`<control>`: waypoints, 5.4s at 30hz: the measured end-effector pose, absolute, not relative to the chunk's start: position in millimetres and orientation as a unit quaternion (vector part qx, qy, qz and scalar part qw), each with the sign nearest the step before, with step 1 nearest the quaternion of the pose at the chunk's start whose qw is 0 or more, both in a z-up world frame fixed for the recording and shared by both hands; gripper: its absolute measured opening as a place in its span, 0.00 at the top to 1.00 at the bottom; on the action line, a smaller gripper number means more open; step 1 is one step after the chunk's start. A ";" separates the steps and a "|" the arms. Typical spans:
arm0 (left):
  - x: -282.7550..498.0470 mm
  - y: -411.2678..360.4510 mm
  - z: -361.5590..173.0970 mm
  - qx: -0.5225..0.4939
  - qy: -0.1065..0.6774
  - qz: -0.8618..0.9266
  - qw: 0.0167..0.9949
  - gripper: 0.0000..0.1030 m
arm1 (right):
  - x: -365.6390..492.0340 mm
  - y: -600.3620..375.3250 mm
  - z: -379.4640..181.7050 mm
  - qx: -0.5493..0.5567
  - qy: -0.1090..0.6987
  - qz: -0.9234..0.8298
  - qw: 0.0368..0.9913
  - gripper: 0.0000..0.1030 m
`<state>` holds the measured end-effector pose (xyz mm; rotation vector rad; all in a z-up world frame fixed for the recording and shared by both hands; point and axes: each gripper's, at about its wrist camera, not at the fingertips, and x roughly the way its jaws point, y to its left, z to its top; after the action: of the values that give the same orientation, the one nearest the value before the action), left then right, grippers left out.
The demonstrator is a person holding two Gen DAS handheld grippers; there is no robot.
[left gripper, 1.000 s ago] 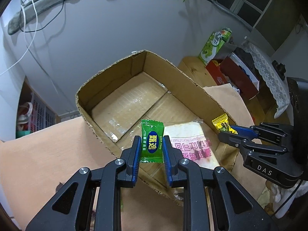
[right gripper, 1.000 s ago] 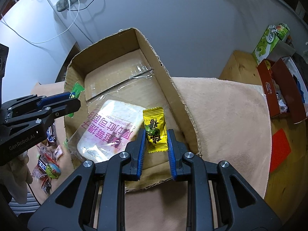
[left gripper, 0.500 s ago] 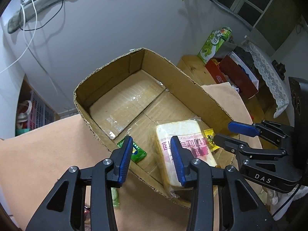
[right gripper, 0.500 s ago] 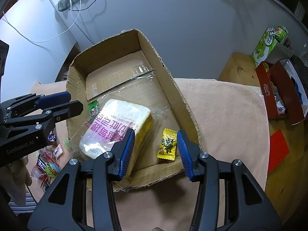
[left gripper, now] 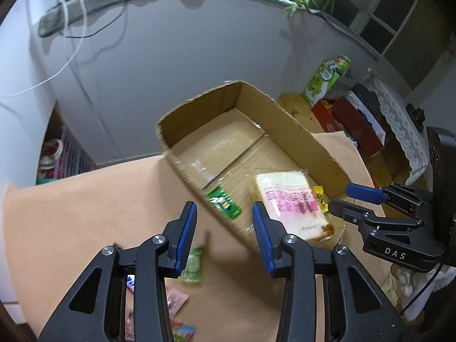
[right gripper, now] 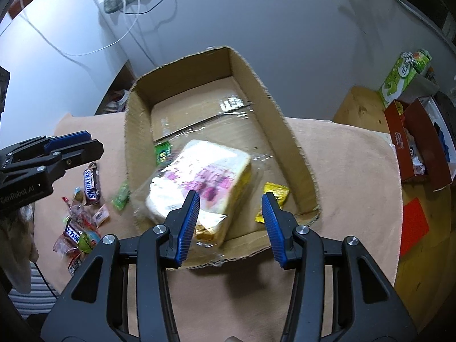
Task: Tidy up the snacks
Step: 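Withdraw both tools from the box back toward the snack pile, then grasp the dried-fruit bag with the left tool while the right tool grasps the egg-shaped snack, then carry both snacks over the box and open both tools to drop them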
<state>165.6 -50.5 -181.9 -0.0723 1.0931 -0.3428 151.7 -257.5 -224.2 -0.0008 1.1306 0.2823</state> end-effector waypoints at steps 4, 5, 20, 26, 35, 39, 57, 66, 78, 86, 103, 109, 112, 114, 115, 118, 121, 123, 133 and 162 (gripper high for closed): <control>153.7 -35.6 -178.2 -0.041 0.513 -0.151 0.844 0.62 | 142.6 -244.8 -219.0 -0.007 0.529 0.148 0.836 0.54; 150.5 -32.6 -177.6 -0.042 0.512 -0.149 0.845 0.62 | 140.2 -241.1 -217.1 -0.009 0.527 0.153 0.836 0.54; 94.1 29.1 -174.2 -0.068 0.506 -0.109 0.853 0.62 | 100.5 -184.3 -203.5 -0.042 0.514 0.226 0.826 0.54; 61.3 59.7 -180.1 -0.084 0.512 -0.086 0.851 0.62 | 83.7 -155.4 -215.1 -0.062 0.525 0.260 0.808 0.54; 10.5 92.9 -203.8 -0.141 0.538 -0.055 0.830 0.62 | 68.0 -113.5 -246.9 -0.090 0.553 0.301 0.772 0.53; -4.9 92.5 -215.1 -0.150 0.550 -0.052 0.820 0.56 | 65.2 -100.7 -259.4 -0.091 0.561 0.314 0.760 0.44; -13.0 65.1 -250.4 -0.107 0.573 -0.054 0.811 0.45 | 78.5 -55.6 -301.6 -0.055 0.608 0.324 0.723 0.37; -9.4 60.6 -267.1 -0.103 0.582 -0.049 0.805 0.44 | 76.9 -39.3 -312.5 -0.052 0.617 0.335 0.710 0.48; -10.0 57.1 -269.5 -0.100 0.578 -0.055 0.808 0.49 | 76.1 -55.1 -311.7 -0.039 0.623 0.338 0.704 0.63; -18.0 68.1 -267.3 -0.111 0.575 -0.046 0.809 0.50 | 72.1 -65.3 -312.0 -0.032 0.622 0.331 0.709 0.66; -12.1 71.9 -226.0 -0.135 0.537 -0.052 0.831 0.50 | 70.6 -108.3 -269.2 -0.007 0.585 0.317 0.746 0.66; 4.8 63.1 -210.3 -0.130 0.520 -0.067 0.842 0.50 | 79.3 -126.9 -248.6 0.009 0.566 0.304 0.767 0.66; 15.6 58.5 -203.0 -0.128 0.512 -0.074 0.846 0.50 | 87.4 -136.1 -238.9 0.016 0.557 0.298 0.775 0.66; 23.3 56.3 -198.6 -0.125 0.508 -0.079 0.849 0.50 | 93.3 -142.5 -231.6 0.020 0.549 0.292 0.783 0.66; 28.1 54.9 -196.0 -0.121 0.505 -0.082 0.850 0.50 | 96.7 -146.4 -227.6 0.021 0.545 0.288 0.787 0.66; 40.7 50.5 -189.5 -0.115 0.499 -0.087 0.855 0.50 | 103.8 -153.5 -218.1 0.026 0.536 0.279 0.797 0.66; 54.7 46.0 -185.5 -0.111 0.493 -0.091 0.858 0.50 | 116.4 -164.7 -208.5 0.026 0.526 0.267 0.807 0.66; 62.9 43.1 -182.6 -0.108 0.490 -0.094 0.860 0.50 | 123.6 -170.5 -204.3 0.025 0.523 0.258 0.812 0.66; 104.3 18.5 -171.4 -0.084 0.478 -0.116 0.866 0.50 | 164.0 -194.6 -196.0 0.020 0.513 0.218 0.830 0.66; 203.5 -57.1 -186.8 -0.054 0.497 -0.155 0.852 0.50 | 250.0 -238.0 -223.6 0.034 0.540 0.140 0.829 0.65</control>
<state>203.5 -57.1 -186.8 -0.1136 1.0468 -0.3263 250.0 -238.0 -223.6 0.0725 1.1461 0.2980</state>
